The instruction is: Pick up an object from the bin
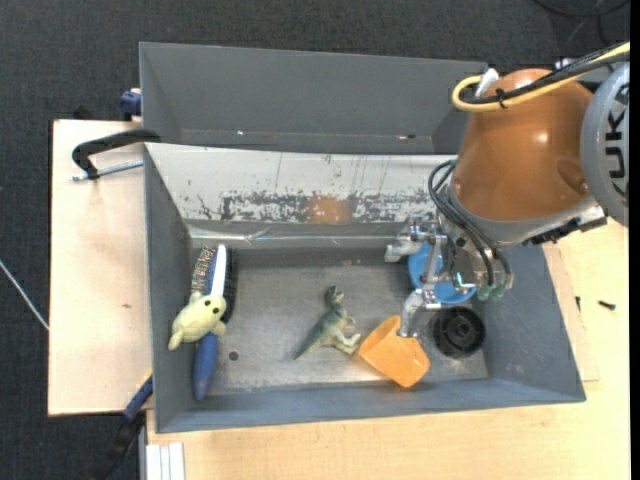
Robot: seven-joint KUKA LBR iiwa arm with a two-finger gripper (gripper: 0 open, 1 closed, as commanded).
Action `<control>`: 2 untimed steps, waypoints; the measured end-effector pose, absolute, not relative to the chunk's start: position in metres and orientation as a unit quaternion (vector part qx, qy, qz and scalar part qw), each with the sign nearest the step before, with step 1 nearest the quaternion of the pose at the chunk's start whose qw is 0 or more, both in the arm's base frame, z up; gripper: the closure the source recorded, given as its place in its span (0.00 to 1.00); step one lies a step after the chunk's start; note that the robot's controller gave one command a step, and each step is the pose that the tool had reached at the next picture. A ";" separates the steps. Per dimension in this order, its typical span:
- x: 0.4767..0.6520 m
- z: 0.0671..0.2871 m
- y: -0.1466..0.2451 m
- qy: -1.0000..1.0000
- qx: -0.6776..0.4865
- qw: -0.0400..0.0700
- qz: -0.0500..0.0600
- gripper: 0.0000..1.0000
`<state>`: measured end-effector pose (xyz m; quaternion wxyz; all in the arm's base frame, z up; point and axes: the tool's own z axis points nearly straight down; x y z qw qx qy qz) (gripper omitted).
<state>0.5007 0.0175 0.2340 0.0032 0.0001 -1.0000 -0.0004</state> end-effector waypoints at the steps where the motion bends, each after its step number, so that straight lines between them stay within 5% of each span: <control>1: 0.490 0.130 -0.050 -0.999 0.052 0.004 0.000 0.00; 2: 0.537 0.108 0.062 -0.986 0.166 -0.004 -0.002 0.00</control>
Offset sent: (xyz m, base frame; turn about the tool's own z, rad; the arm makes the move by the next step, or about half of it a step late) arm -0.0089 -0.0646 -0.1000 -0.1082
